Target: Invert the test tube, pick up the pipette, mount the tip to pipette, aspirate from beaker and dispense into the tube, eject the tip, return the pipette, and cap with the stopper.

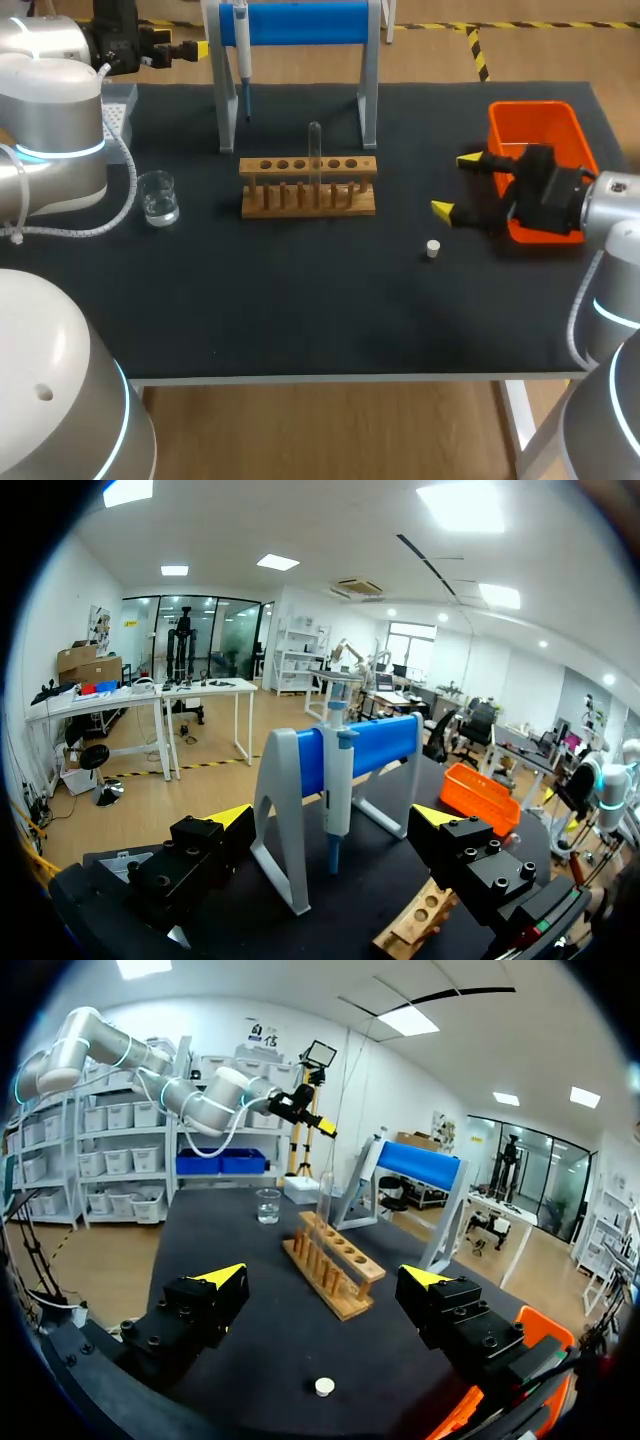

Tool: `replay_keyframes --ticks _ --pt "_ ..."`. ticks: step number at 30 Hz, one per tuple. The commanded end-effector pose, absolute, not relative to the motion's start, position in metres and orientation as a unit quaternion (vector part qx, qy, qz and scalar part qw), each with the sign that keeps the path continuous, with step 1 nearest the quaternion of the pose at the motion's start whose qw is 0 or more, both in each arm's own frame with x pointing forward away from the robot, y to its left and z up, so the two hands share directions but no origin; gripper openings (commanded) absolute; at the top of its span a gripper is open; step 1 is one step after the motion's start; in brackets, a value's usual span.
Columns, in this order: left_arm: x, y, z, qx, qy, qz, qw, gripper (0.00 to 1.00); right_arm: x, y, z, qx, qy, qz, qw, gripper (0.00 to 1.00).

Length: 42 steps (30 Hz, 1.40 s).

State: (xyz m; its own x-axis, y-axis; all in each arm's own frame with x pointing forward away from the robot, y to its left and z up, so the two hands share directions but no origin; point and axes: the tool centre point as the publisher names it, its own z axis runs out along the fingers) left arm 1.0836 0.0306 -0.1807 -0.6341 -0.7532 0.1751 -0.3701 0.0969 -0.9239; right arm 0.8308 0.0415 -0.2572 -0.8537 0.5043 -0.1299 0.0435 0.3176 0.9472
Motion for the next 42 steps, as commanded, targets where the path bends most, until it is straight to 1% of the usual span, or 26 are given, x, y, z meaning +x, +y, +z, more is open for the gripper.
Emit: replay_keyframes --ticks 1,12,15,25,30,36,42 --pt "1.083 0.03 -0.182 -0.39 0.719 -0.548 0.177 1.0 0.829 0.042 -0.258 0.177 0.784 0.556 0.211 1.0" --pt "1.083 0.03 -0.182 -0.39 0.719 -0.548 0.177 1.0 0.829 0.042 -0.258 0.177 0.784 0.556 0.211 1.0" --pt "1.071 0.018 -0.173 -0.377 0.732 -0.535 0.19 1.0 0.829 0.042 -0.258 0.177 0.784 0.556 0.211 1.0" --pt "0.979 -0.037 -0.179 -0.343 0.761 -0.501 0.228 1.0 0.829 0.042 -0.258 0.177 0.784 0.556 0.211 1.0" --pt "0.934 -0.058 -0.195 -0.338 0.766 -0.495 0.231 1.0 0.829 0.042 -0.258 0.177 0.784 0.556 0.211 1.0" --pt "0.895 -0.074 -0.213 -0.306 0.781 -0.492 0.232 1.0 0.829 0.042 -0.258 0.177 0.784 0.556 0.211 1.0" --pt "0.872 -0.077 -0.233 -0.302 0.782 -0.492 0.235 1.0 0.829 0.042 -0.258 0.177 0.784 0.556 0.211 1.0"
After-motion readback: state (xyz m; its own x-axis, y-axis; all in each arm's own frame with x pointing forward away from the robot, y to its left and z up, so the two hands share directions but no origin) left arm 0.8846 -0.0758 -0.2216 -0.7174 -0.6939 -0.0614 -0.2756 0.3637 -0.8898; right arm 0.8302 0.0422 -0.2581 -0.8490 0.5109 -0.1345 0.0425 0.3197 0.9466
